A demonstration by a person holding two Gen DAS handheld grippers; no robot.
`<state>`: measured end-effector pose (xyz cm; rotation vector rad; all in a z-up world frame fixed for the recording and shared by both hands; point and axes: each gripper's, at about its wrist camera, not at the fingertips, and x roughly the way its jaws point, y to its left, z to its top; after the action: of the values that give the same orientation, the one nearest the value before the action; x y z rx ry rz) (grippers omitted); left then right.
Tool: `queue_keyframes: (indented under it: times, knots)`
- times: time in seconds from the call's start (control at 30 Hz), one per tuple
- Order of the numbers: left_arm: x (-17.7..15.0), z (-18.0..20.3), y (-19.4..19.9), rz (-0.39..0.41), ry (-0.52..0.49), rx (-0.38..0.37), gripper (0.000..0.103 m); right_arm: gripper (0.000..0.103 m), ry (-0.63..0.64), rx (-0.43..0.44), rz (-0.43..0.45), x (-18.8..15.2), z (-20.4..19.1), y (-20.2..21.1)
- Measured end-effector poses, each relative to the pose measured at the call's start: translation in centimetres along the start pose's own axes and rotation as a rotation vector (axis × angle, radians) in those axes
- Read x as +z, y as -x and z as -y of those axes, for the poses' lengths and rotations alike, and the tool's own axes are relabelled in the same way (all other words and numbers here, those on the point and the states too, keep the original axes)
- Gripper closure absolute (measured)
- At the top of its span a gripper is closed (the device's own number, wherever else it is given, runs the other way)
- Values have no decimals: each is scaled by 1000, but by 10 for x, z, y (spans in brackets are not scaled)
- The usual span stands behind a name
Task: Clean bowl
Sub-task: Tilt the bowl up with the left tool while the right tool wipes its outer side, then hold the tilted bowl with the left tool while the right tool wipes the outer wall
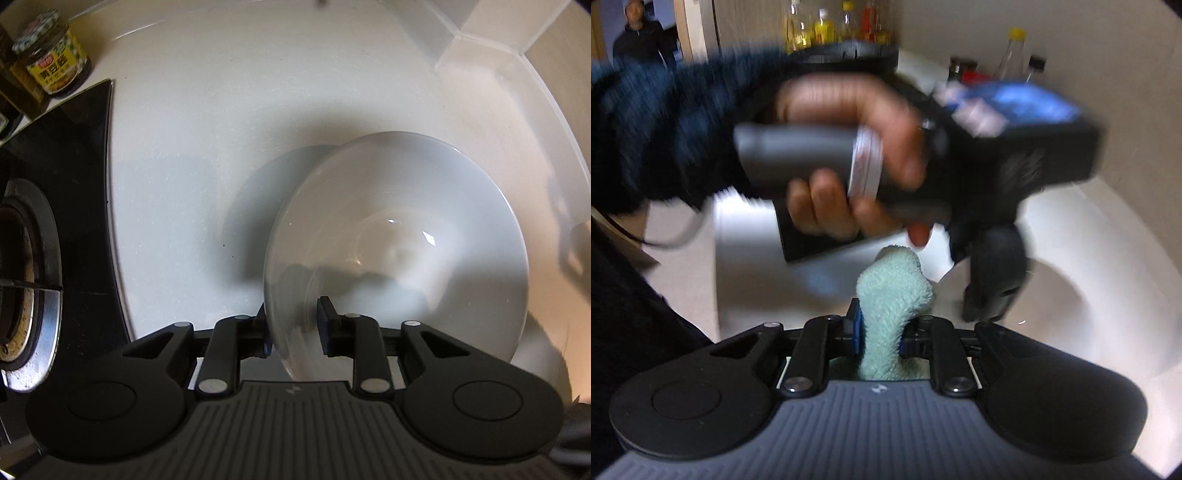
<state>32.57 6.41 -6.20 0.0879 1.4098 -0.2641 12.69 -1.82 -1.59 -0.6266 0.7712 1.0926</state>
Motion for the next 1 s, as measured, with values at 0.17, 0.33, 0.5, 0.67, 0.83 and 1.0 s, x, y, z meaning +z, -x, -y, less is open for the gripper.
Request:
queue_keyframes:
  times: [0.17,0.33,0.5,0.67,0.83,1.0]
  knots:
    - [-6,2,4,7,-40,4,69,90,-44,-17,-25,-32,4,16]
    - [-14,4,8,20,-83,3,69,90,-110,-77,-102,-64,21,39]
    - [-23,5,13,37,-121,-4,67,90,-175,-146,-150,-76,42,41]
    - [-29,4,17,47,-139,-1,66,90,-211,-206,-175,-94,79,45]
    - [-33,5,19,60,-158,5,64,90,-248,-247,-175,-74,104,32]
    - [-37,4,23,70,-189,10,62,89,-276,-244,-142,-50,146,5]
